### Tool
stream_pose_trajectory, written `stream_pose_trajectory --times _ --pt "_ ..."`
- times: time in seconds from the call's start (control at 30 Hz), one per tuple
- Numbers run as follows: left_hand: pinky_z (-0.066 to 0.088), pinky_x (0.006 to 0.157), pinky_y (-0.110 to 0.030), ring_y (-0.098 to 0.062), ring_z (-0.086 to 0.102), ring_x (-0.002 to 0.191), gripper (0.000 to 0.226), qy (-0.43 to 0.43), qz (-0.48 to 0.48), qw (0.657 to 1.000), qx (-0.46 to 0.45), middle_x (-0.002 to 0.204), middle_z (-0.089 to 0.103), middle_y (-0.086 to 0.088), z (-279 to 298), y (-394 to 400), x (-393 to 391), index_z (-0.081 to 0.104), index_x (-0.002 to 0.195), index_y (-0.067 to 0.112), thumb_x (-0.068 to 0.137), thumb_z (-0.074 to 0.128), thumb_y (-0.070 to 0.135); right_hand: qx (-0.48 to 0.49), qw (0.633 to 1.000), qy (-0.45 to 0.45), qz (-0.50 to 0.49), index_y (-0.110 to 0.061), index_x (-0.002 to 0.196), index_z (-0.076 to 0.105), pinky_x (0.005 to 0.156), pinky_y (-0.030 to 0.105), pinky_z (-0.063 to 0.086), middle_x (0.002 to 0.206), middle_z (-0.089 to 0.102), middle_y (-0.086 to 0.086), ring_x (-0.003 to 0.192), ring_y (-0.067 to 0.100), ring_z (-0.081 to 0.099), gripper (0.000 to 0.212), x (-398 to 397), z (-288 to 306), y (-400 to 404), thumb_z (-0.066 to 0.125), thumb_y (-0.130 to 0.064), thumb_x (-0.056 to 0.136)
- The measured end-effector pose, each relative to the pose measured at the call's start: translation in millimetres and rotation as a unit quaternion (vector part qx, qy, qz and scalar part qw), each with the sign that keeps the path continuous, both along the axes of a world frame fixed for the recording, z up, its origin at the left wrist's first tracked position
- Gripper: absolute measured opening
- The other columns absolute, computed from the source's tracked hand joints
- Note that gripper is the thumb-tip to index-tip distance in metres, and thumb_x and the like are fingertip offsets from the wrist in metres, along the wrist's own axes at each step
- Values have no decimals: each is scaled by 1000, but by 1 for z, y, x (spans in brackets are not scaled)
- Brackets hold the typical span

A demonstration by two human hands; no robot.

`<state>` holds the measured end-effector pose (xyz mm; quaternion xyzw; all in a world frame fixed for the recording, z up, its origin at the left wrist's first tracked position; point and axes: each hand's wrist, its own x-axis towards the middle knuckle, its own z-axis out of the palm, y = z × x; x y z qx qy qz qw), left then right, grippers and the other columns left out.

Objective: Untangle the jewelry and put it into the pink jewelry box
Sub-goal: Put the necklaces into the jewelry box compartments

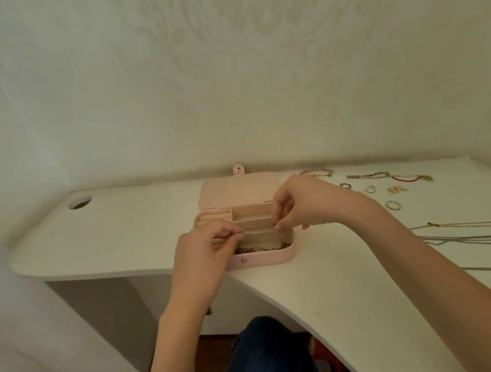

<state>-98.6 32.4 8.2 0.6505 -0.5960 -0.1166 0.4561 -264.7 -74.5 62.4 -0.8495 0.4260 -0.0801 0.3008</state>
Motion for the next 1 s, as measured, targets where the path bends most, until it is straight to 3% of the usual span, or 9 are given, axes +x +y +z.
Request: stream_pose_trajectory --times 0.17,0.3,0.4,0.53,0.67,0.73,0.8,0.87,1.0 --pt "38 74 -2 9 56 88 25 -18 -11 1000 -20 80 61 28 -2 -6 -1 67 74 40 78 73 16 -19 999 -27 42 -14 75 74 53 14 41 63 65 -7 50 -4 51 7 4 1 4 77 -10 72" --pt "39 71 -3 7 56 86 19 -46 -21 999 -4 69 61 34 -3 -11 -1 73 74 35 74 76 16 5 998 1 59 -3 81 72 38 6 33 68 67 5 45 -1 54 6 5 2 9 72 0 76" --pt "41 69 -3 11 58 81 19 -32 -34 999 23 68 63 28 -4 -11 -2 73 75 34 74 77 16 -36 996 45 68 -9 78 73 38 7 33 69 69 3 52 8 56 6 5 0 9 73 -4 75" --pt "45 74 -16 4 60 78 15 -56 -12 997 45 73 64 22 -4 -13 1 71 78 36 74 77 22 -65 989 100 82 -14 81 75 44 5 36 80 73 0 64 6 58 7 8 -4 10 74 -10 75" --pt "51 78 -30 0 60 80 11 -78 -22 995 50 75 67 20 -4 -14 2 73 74 33 76 75 22 -82 984 124 101 -16 84 74 65 20 48 85 72 -1 80 13 64 9 9 -4 12 70 -11 78" --pt "51 78 -33 -2 59 84 10 -92 -23 994 50 76 66 21 -5 -14 3 73 74 35 77 74 25 -69 987 107 102 -15 83 75 65 18 49 85 73 0 84 14 67 8 7 -4 10 71 -10 78" --pt "50 78 -35 -8 58 91 7 -108 -17 993 38 77 66 20 -5 -16 1 73 75 35 78 72 29 -38 993 60 99 -14 81 75 71 26 52 82 74 1 82 15 68 7 0 -1 6 73 -9 76" --pt "49 75 -31 -10 59 88 6 -126 -18 992 6 76 66 16 -4 -19 -3 74 77 31 80 70 28 -23 997 1 78 -14 80 74 70 30 51 79 73 3 74 14 66 7 -15 8 2 73 -8 77" --pt "40 71 -4 2 58 81 10 -99 -55 993 -18 83 63 23 2 -25 -30 73 91 23 85 66 21 -58 993 -90 -53 -13 82 74 56 13 45 64 68 -7 60 4 60 6 -87 30 -11 72 -7 80"
